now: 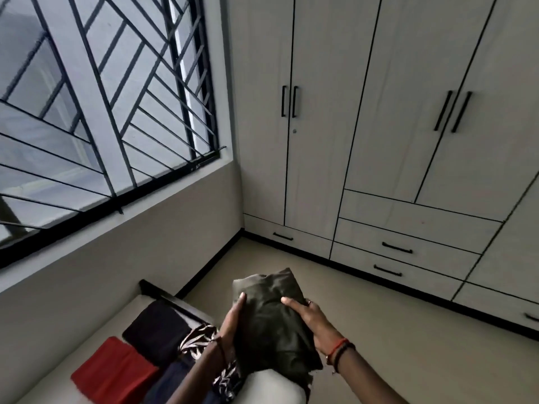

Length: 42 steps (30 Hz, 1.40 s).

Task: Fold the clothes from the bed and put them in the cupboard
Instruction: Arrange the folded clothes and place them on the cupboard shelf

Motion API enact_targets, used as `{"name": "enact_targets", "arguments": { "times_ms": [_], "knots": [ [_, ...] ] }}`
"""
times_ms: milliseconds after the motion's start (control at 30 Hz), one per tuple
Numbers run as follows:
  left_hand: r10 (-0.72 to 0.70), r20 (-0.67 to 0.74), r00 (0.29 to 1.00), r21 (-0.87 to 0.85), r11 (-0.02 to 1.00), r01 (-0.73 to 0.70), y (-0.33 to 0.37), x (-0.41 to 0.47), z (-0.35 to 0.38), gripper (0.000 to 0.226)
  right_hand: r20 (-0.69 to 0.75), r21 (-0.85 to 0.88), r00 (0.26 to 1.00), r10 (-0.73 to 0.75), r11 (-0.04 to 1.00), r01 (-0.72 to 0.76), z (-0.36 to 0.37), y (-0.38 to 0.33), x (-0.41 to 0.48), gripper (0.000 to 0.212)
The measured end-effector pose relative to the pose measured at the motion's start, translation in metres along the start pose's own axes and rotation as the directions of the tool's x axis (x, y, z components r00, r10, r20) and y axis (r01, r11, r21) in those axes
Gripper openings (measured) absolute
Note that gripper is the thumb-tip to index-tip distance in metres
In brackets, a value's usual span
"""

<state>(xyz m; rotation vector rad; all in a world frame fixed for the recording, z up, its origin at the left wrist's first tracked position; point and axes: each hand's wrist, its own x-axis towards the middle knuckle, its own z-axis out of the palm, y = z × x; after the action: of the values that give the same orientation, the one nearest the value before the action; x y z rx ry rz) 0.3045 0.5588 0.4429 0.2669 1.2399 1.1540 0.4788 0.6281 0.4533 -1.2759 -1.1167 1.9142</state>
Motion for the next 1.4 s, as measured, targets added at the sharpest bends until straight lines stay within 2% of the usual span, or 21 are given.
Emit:
{"name": "enact_targets", "arguments": {
  "times_ms": [67, 133, 367, 500, 667, 800, 967, 1067, 1200, 1267, 1400],
  "knots": [
    [0.007, -0.002, 1.0, 0.0, 1.0, -0.007, -0.002, 0.026, 0.042, 0.065, -0.027, -0.006, 0.999, -0.019, 1.0, 0.019, -0.044, -0.018, 0.012, 0.047],
    [-0.018, 0.034, 0.999, 0.031, 0.999, 0.017, -0.003, 0.053, 0.08, 0.071, -0.06, -0.003, 0.998, -0.021, 1.0, 0.021, -0.087, -0.032, 0.024, 0.05],
    [-0.12, 0.175, 0.977, 0.09, 0.99, 0.106, -0.011, 0.107, 0.202, 0.053, -0.151, 0.037, 0.987, -0.053, 0.998, 0.059, -0.212, -0.067, 0.047, 0.054],
    [-0.196, 0.243, 0.95, 0.155, 0.975, 0.161, -0.01, 0.133, 0.246, 0.053, -0.18, 0.069, 0.982, -0.053, 0.995, 0.066, -0.256, -0.077, 0.057, 0.062],
    [-0.276, 0.287, 0.917, 0.315, 0.931, 0.182, -0.011, 0.182, 0.303, 0.06, -0.275, 0.145, 0.961, -0.029, 0.987, 0.072, -0.315, -0.087, 0.073, 0.048],
    [-0.307, 0.263, 0.915, 0.415, 0.892, 0.18, -0.014, 0.228, 0.356, 0.055, -0.336, 0.191, 0.942, -0.004, 0.979, 0.072, -0.366, -0.096, 0.101, 0.05],
    [-0.224, 0.223, 0.949, 0.452, 0.886, 0.103, -0.011, 0.302, 0.416, 0.072, -0.388, 0.257, 0.921, 0.041, 0.964, 0.066, -0.422, -0.116, 0.159, 0.061],
    [-0.254, 0.217, 0.943, 0.468, 0.874, 0.128, -0.002, 0.352, 0.448, 0.084, -0.4, 0.306, 0.913, 0.082, 0.951, 0.049, -0.453, -0.132, 0.197, 0.055],
    [-0.341, 0.261, 0.903, 0.456, 0.868, 0.196, 0.019, 0.415, 0.493, 0.062, -0.432, 0.347, 0.895, 0.107, 0.936, 0.056, -0.492, -0.158, 0.248, 0.047],
    [-0.358, 0.276, 0.892, 0.465, 0.862, 0.202, 0.026, 0.44, 0.512, 0.06, -0.45, 0.352, 0.884, 0.123, 0.935, 0.049, -0.505, -0.169, 0.267, 0.047],
    [-0.382, 0.275, 0.883, 0.468, 0.855, 0.224, 0.031, 0.488, 0.541, 0.061, -0.462, 0.351, 0.871, 0.167, 0.936, 0.007, -0.537, -0.18, 0.308, 0.064]
  ]
}}
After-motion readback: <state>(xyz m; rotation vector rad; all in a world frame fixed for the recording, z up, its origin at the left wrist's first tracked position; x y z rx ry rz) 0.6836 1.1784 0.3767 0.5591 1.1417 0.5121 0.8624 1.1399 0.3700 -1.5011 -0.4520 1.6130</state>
